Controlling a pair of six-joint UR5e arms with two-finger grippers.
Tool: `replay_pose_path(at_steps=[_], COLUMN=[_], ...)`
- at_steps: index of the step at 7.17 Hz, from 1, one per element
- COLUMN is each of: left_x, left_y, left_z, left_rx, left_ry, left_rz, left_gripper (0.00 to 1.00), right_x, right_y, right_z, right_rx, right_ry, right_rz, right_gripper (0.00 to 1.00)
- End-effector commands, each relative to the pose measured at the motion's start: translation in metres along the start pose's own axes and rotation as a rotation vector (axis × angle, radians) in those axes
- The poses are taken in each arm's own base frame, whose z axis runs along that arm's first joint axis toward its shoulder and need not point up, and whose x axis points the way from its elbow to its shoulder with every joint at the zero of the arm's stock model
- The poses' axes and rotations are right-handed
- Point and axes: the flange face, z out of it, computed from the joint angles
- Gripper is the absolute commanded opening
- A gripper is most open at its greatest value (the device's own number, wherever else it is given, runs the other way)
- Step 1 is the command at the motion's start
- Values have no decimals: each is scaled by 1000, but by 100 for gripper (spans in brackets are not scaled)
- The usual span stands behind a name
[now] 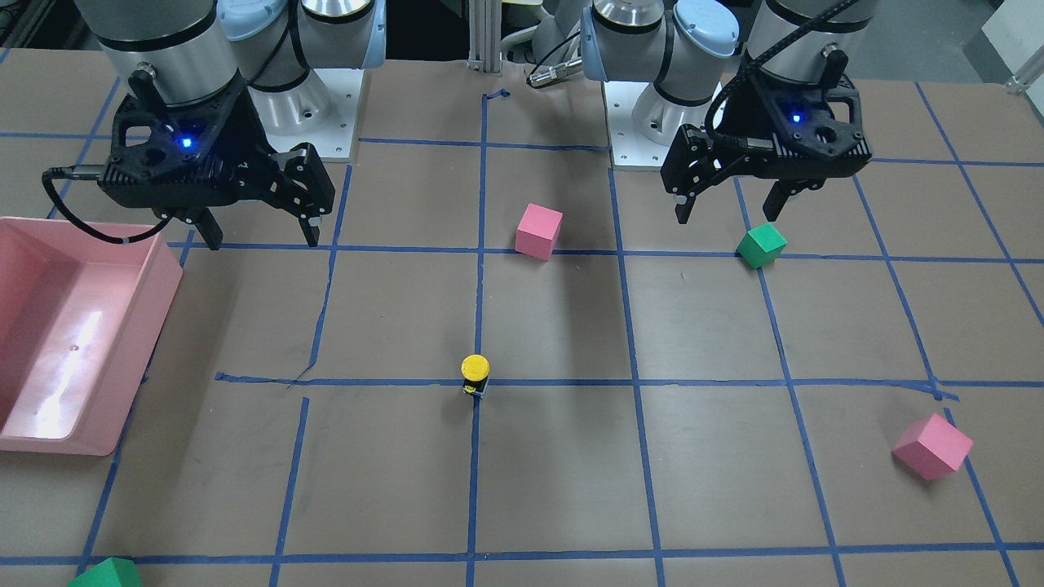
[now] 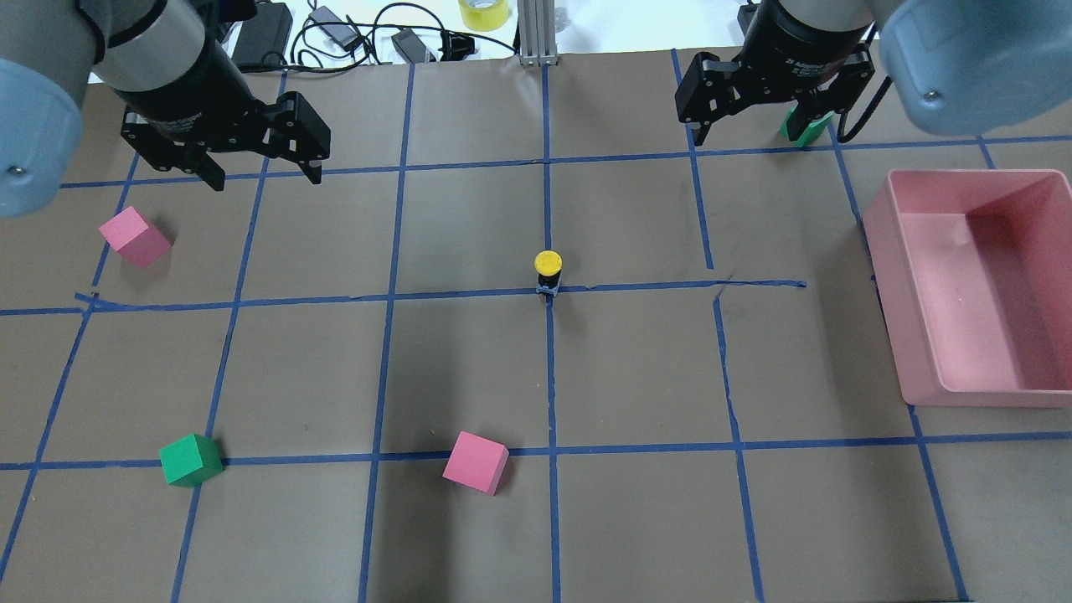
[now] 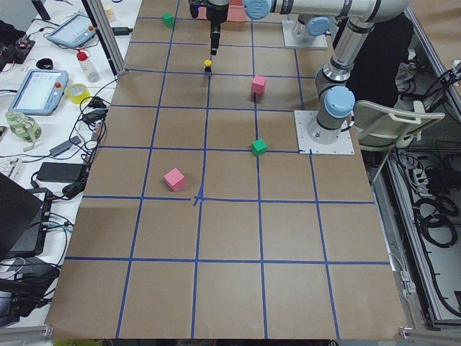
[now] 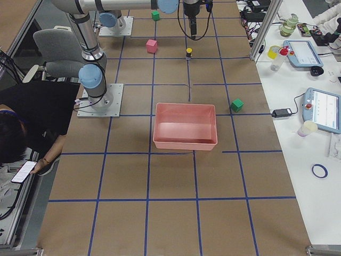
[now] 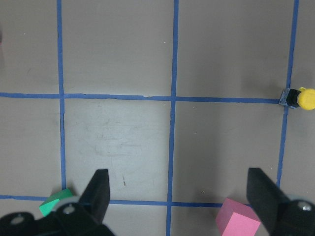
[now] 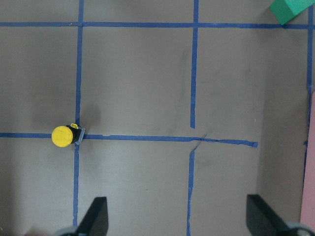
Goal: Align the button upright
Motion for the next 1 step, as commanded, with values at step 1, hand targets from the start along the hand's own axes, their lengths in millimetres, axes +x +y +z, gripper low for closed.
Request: replay_pose_path(at_steps=[1], left_x=[-1], left_y=[1], left_z=[0], left_rx=[-2], left_ry=[1], left_rz=[-2], left_gripper=[100], right_x=[0], right_y=[0], right_z=[0], right_rx=[-1], right_ry=[0], right_rz=[1], right_gripper=[100])
